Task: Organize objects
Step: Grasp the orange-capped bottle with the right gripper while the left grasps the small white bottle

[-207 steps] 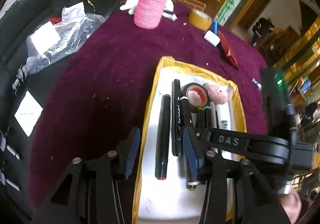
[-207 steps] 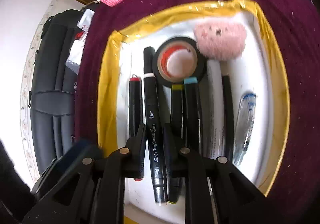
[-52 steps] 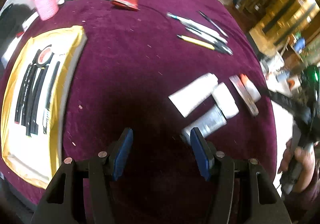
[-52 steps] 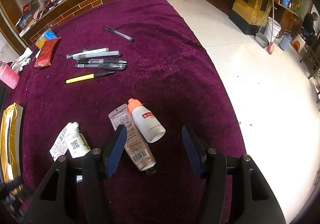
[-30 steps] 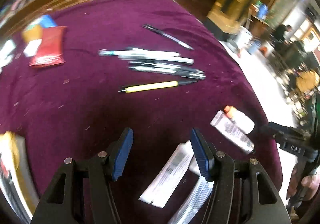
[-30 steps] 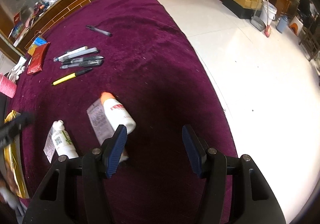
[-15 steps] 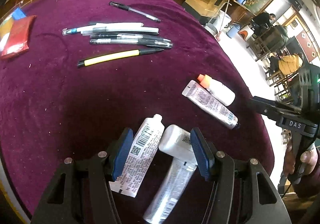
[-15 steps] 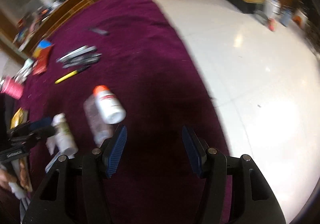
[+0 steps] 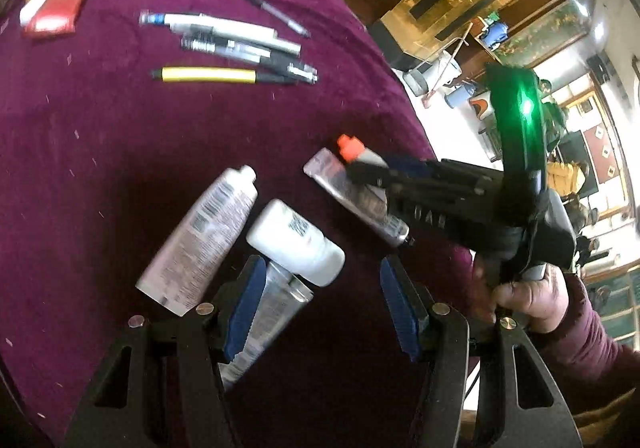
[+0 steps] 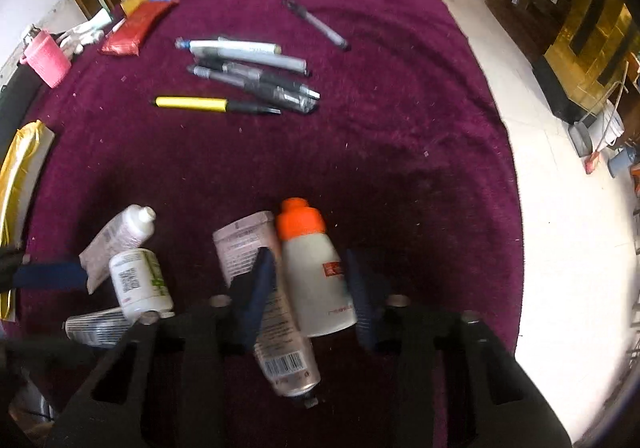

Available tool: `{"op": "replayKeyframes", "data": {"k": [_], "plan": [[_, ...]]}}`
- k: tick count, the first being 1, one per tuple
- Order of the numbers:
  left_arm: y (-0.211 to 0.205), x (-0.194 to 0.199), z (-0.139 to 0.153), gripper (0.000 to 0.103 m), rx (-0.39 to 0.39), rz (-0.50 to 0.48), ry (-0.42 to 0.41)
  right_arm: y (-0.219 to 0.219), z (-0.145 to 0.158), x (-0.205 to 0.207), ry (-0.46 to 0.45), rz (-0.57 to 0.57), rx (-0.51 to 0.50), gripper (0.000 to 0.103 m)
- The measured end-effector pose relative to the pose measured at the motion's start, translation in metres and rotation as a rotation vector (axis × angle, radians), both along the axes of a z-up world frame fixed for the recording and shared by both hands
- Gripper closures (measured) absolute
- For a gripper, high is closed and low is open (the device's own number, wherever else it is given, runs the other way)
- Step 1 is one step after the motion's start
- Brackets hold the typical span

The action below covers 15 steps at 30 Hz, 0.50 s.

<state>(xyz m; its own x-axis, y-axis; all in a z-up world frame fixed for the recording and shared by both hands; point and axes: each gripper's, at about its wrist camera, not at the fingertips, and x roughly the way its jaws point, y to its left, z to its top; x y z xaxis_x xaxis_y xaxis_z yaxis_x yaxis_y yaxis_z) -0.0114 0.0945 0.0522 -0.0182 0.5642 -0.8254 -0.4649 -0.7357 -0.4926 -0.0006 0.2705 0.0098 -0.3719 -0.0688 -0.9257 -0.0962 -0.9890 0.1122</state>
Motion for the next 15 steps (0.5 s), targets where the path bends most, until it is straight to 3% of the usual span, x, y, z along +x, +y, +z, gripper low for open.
{"op": "replayKeyframes", "data": {"k": [10,15], "plan": [[0.033,-0.010,-0.026,0.050,-0.090,0.031,-0.005,0.033,-0.001,0.025,-0.030,-0.111,-0.113,0.076],[0.051,-0.008,-0.026,0.050,-0.145,0.004,0.113,0.043,-0.001,0.033,-0.023,-0.144,-0.152,0.075]]}}
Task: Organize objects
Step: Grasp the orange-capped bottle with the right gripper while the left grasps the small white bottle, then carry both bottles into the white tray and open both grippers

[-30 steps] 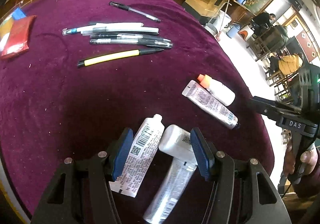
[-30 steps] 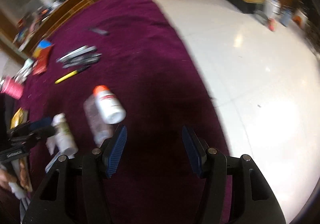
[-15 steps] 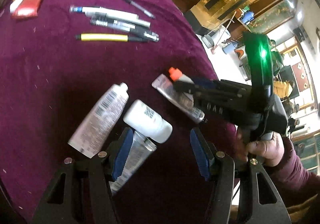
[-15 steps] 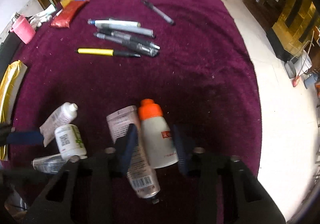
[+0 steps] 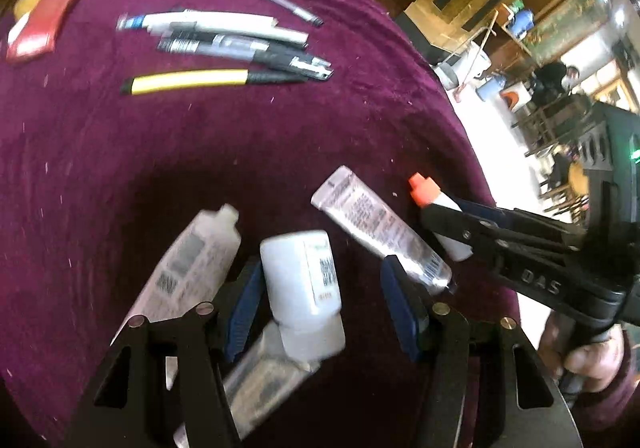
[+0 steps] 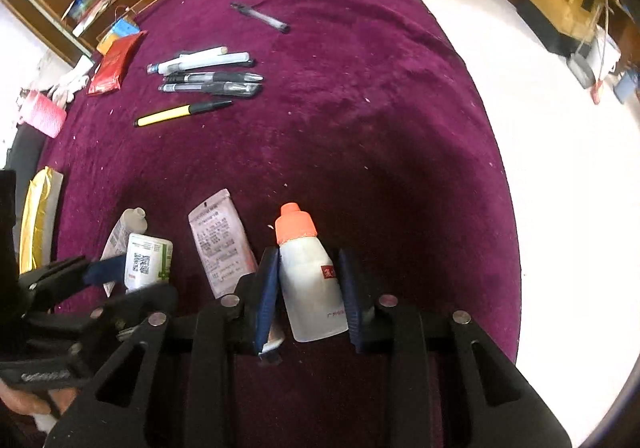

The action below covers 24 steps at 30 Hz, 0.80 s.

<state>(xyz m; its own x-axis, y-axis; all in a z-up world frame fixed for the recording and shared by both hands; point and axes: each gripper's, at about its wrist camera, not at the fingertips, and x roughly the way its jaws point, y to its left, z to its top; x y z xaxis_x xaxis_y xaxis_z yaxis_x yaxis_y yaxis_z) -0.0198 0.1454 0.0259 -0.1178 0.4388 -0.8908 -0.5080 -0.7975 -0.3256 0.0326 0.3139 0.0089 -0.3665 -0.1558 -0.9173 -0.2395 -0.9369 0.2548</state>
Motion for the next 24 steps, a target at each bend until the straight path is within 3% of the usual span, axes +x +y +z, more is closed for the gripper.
{"op": "replayKeyframes", "data": {"k": [2,4,7,9,17,24], "plan": [[0.003,0.002,0.000,0.050,-0.006,-0.019,0.045,-0.003,0.000,-0.002,0.001,0.006,0.014,0.075],[0.002,0.004,-0.001,0.073,-0.023,-0.031,0.084,-0.007,0.000,-0.004,0.004,0.021,0.045,0.075],[-0.009,-0.001,-0.003,0.075,0.027,-0.012,0.027,-0.015,0.000,-0.006,0.012,0.053,0.097,0.074],[-0.016,0.001,0.002,0.075,0.036,-0.007,0.040,-0.015,0.001,-0.004,0.020,0.063,0.109,0.077],[-0.049,0.011,0.041,0.075,0.173,0.039,0.056,-0.005,0.014,0.013,0.065,-0.019,-0.110,0.077],[-0.104,0.015,0.067,0.075,0.268,0.115,0.057,-0.047,0.043,0.013,0.111,0.024,-0.233,0.077]]}}
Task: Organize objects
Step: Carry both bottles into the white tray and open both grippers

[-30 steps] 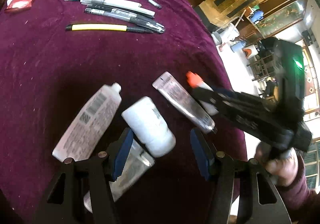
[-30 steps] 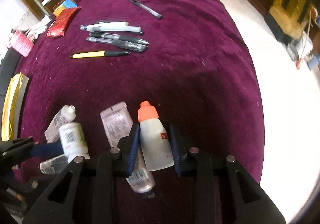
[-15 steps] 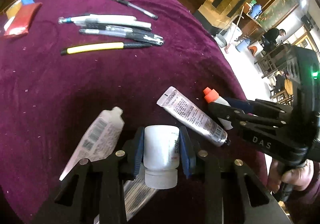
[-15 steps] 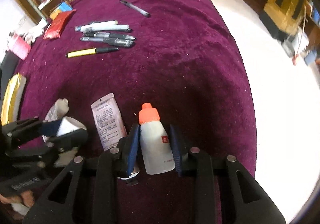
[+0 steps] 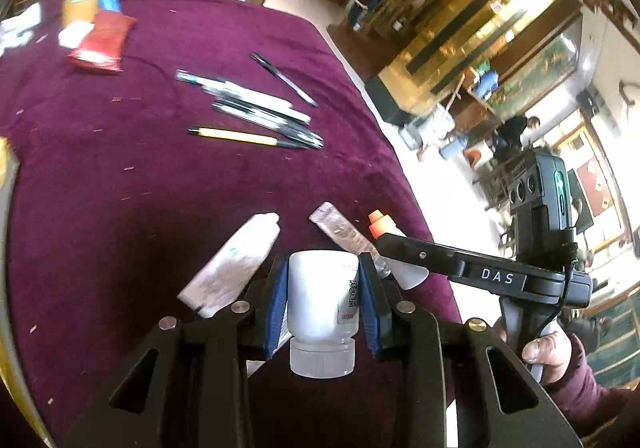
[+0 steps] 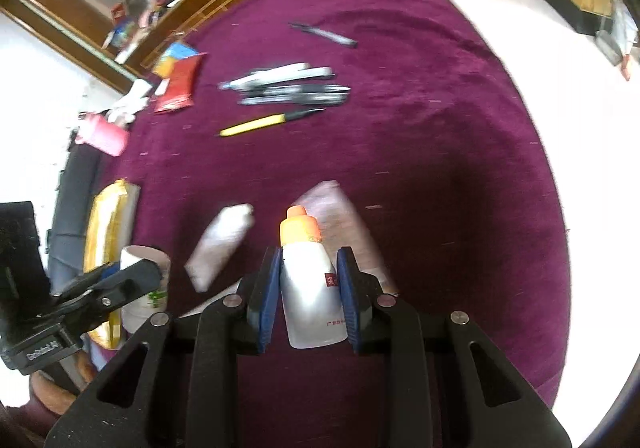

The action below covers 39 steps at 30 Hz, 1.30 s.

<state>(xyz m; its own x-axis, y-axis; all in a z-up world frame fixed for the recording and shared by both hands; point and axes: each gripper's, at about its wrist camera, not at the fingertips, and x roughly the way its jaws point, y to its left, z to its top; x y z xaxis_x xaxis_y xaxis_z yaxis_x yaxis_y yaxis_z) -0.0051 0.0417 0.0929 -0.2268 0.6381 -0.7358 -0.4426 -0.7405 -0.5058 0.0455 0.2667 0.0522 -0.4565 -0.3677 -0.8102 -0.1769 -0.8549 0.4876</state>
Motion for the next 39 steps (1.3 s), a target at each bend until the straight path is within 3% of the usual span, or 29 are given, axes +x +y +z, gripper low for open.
{"op": "replayKeyframes", "data": {"k": [8,13,19,28,36,39], "plan": [[-0.125,0.010,0.004,0.075,-0.037,0.188,-0.009,-0.104,0.022,-0.028,0.032,0.122,-0.078,0.077],[-0.213,0.016,-0.011,0.075,-0.123,0.317,-0.019,-0.182,0.024,-0.048,0.024,0.211,-0.113,0.077],[-0.288,0.025,-0.033,0.075,-0.213,0.387,-0.056,-0.272,0.017,-0.060,-0.014,0.325,-0.119,0.077],[-0.339,0.031,-0.062,0.075,-0.308,0.417,-0.116,-0.382,-0.019,-0.052,-0.112,0.485,-0.148,0.077],[-0.342,0.020,-0.079,0.074,-0.368,0.378,-0.117,-0.412,-0.054,-0.045,-0.192,0.494,-0.202,0.076],[-0.346,0.017,-0.079,0.074,-0.338,0.385,-0.135,-0.416,-0.060,-0.045,-0.198,0.488,-0.197,0.076]]}}
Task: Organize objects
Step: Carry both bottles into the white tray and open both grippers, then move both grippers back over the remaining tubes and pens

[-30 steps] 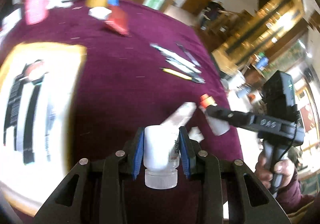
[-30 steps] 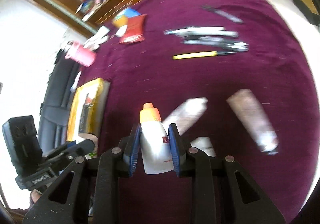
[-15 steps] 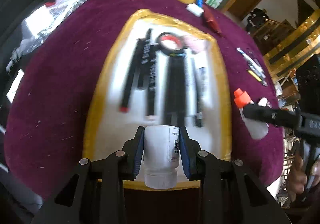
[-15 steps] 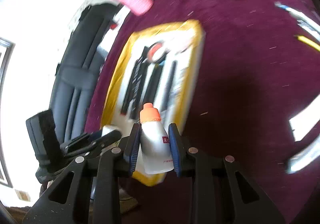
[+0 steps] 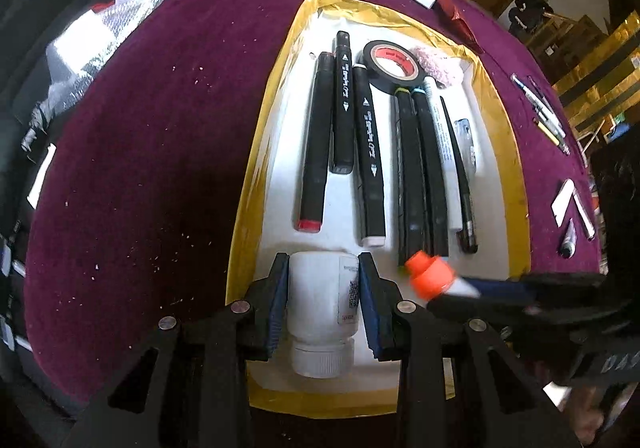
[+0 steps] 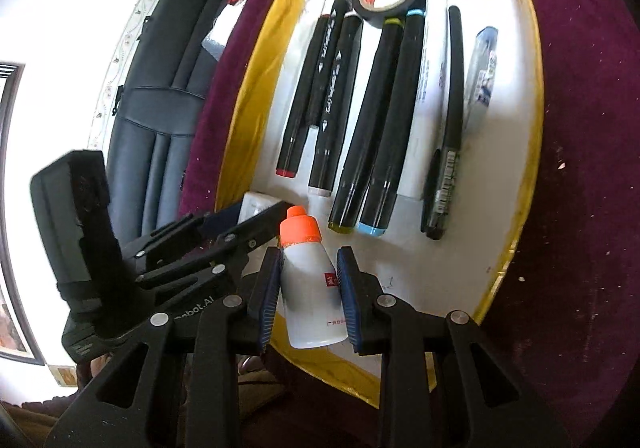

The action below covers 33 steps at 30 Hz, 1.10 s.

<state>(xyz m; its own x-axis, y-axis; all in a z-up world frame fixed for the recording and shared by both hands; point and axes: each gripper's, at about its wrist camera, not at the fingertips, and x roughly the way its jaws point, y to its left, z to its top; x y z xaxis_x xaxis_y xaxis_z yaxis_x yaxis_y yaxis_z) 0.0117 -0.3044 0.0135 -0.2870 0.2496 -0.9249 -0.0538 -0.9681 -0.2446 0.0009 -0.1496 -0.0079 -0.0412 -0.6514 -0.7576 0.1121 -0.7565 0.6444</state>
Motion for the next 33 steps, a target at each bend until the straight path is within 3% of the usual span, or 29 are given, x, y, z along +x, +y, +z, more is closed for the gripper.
{"op": "replayKeyframes", "data": {"k": [4,7,9,20,33], "plan": [[-0.013,-0.002,0.009,0.072,0.069,0.021,-0.009,-0.005,-0.006,0.002,-0.001,-0.001,0.011,0.076],[-0.024,-0.001,0.023,0.059,0.114,0.046,0.000,-0.007,-0.008,0.001,-0.004,0.005,0.025,0.076],[-0.031,0.000,0.034,0.057,0.133,0.060,0.022,-0.015,-0.008,0.001,0.003,0.017,0.051,0.076],[-0.046,0.002,0.059,0.054,0.107,0.113,0.082,-0.056,0.005,0.017,0.147,0.144,0.263,0.075],[-0.023,-0.003,0.073,0.053,0.079,0.071,0.118,-0.024,0.056,0.026,0.393,0.078,0.511,0.065]]}}
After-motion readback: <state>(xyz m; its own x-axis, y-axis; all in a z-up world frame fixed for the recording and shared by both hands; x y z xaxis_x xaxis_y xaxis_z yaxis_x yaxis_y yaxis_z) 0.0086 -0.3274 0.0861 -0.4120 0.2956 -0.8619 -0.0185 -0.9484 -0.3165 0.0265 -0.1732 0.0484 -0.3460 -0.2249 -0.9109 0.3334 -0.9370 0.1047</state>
